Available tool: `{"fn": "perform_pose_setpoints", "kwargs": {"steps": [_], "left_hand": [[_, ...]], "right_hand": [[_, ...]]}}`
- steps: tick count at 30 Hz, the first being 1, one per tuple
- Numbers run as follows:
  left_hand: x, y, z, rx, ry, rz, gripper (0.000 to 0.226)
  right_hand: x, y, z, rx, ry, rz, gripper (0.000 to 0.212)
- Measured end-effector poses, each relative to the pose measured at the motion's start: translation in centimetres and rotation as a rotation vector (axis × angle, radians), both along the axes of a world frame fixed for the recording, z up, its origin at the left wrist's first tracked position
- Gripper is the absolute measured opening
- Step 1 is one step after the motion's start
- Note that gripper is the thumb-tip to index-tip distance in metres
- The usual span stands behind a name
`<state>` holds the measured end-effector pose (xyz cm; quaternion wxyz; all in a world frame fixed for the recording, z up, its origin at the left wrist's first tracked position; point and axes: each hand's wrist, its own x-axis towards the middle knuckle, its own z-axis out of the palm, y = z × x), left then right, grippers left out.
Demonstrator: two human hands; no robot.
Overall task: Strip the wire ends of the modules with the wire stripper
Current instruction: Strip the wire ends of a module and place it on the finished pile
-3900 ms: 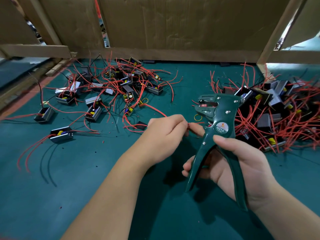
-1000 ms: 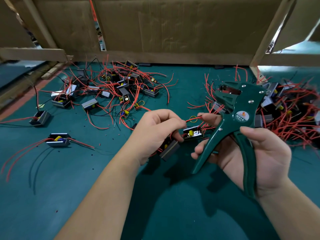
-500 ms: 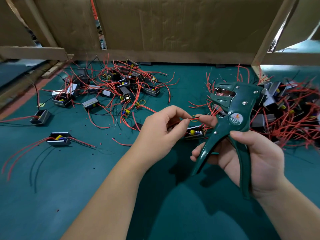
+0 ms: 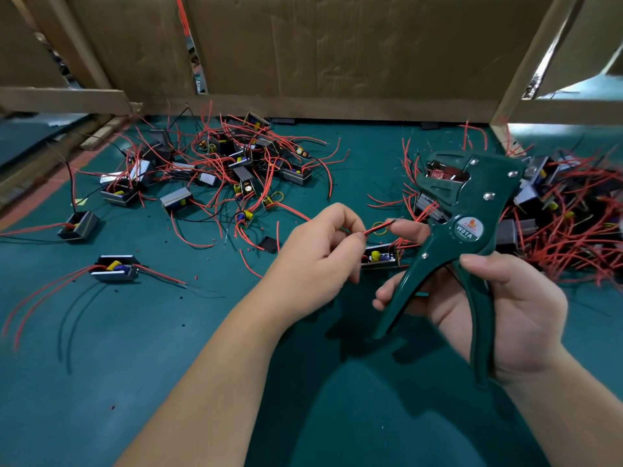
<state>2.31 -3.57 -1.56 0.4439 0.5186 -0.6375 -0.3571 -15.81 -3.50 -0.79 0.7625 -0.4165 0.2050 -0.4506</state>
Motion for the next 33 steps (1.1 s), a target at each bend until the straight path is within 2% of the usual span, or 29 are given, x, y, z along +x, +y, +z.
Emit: {"fn": "perform_pose_setpoints", "kwargs": {"steps": [3, 11, 14, 18, 21, 26, 29, 33], "left_hand": [[-0.6, 0.1, 0.1, 0.049, 0.026, -0.019, 0.013], [-0.9, 0.4, 0.8, 0.126, 0.140, -0.097, 0.021], [-0.8, 0.3, 0.9, 0.109, 0.169, -0.022, 0.017], [-0.9, 0.1, 0.8, 0.065, 0.303, 0.172, 0.017], [-0.6, -0.2, 0.6, 0.038, 0.292, 0.276, 0.022], [0.3, -0.1, 1.1, -0.106, 0.206, 0.247, 0.017], [0.6, 0.2, 1.6, -0.165, 0.202, 0.166, 0.015], [0.9, 0.2, 1.7, -0.201, 0.225, 0.098, 0.014]], "right_hand": [[0.1, 0.0, 0.0, 0.016, -0.010, 0.014, 0.070], [0.1, 0.0, 0.1, 0.011, 0.001, 0.056, 0.070], [0.1, 0.0, 0.0, 0.006, 0.017, 0.050, 0.066], [0.3, 0.1, -0.3, -0.012, 0.047, 0.011, 0.060], [0.3, 0.2, 0.0, 0.011, 0.037, 0.044, 0.061], [-0.1, -0.1, 0.5, 0.082, -0.120, 0.325, 0.057], [-0.3, -0.4, 0.8, 0.206, -0.282, 0.382, 0.057], [-0.7, -0.5, 0.5, 0.228, -0.043, 0.275, 0.061]]}}
